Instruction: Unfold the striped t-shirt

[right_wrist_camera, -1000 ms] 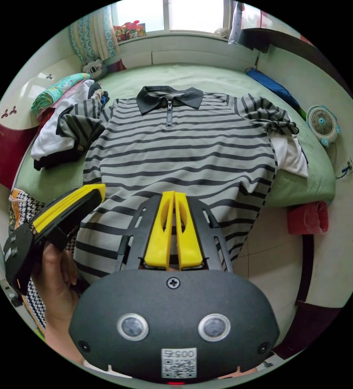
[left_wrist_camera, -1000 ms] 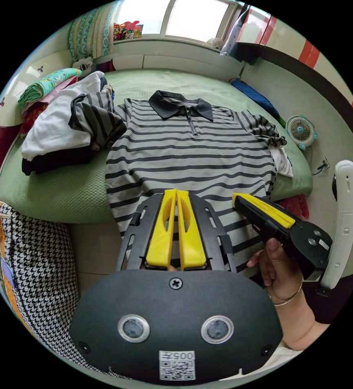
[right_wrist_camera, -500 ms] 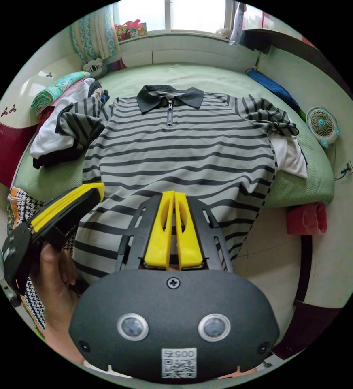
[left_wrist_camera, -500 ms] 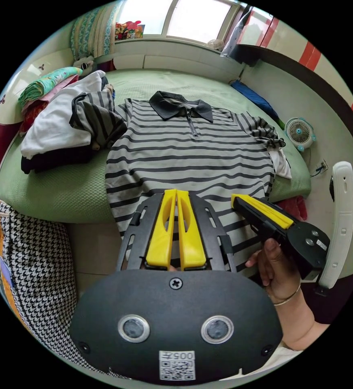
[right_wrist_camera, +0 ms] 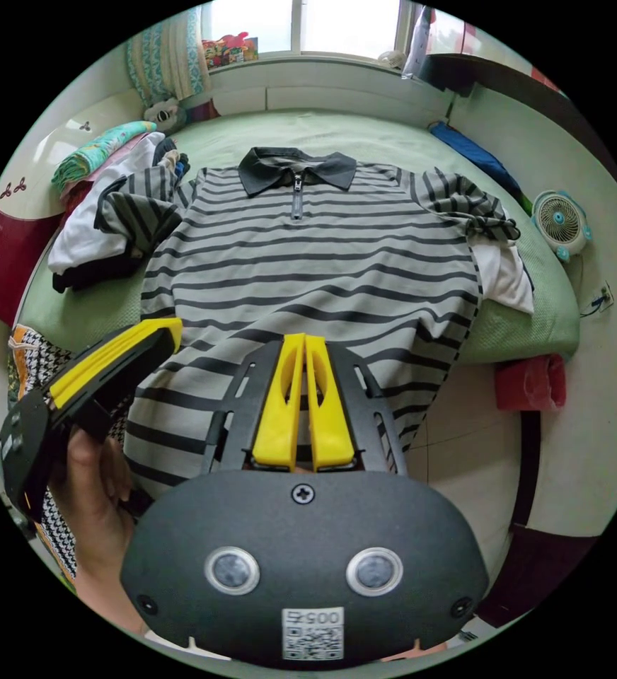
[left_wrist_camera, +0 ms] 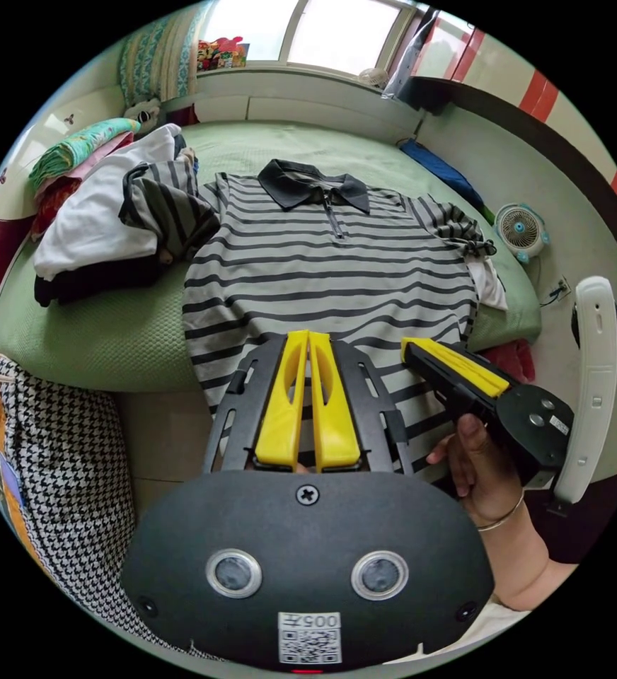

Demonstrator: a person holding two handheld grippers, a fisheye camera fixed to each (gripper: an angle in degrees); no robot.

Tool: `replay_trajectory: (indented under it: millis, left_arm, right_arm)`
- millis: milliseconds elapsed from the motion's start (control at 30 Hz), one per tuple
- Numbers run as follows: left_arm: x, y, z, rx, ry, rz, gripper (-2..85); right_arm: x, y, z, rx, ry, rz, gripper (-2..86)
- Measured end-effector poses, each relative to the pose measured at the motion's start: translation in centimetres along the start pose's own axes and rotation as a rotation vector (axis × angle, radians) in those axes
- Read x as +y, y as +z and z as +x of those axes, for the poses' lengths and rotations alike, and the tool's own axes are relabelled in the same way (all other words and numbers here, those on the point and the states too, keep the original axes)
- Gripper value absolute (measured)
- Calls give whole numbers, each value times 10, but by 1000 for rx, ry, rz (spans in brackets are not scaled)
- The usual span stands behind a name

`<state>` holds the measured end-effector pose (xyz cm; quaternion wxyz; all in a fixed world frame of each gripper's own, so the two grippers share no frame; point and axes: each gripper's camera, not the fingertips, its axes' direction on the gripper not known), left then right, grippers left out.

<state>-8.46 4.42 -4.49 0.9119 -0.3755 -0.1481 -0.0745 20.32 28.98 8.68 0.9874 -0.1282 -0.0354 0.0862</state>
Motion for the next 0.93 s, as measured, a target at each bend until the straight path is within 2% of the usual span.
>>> replay_trajectory:
  millis: [633, 800, 933]
  left_arm:
    - [8, -22, -41, 19, 4, 9, -7]
    - [14, -40, -60, 82, 12, 79, -6]
    - [20, -64, -93, 122, -39, 169, -5]
  right_arm:
    - [-24, 0, 2, -33, -32, -13, -13]
    - [-37, -1, 7, -114, -28, 0, -12]
    - [-55, -8, -5, -121, -111, -6, -11]
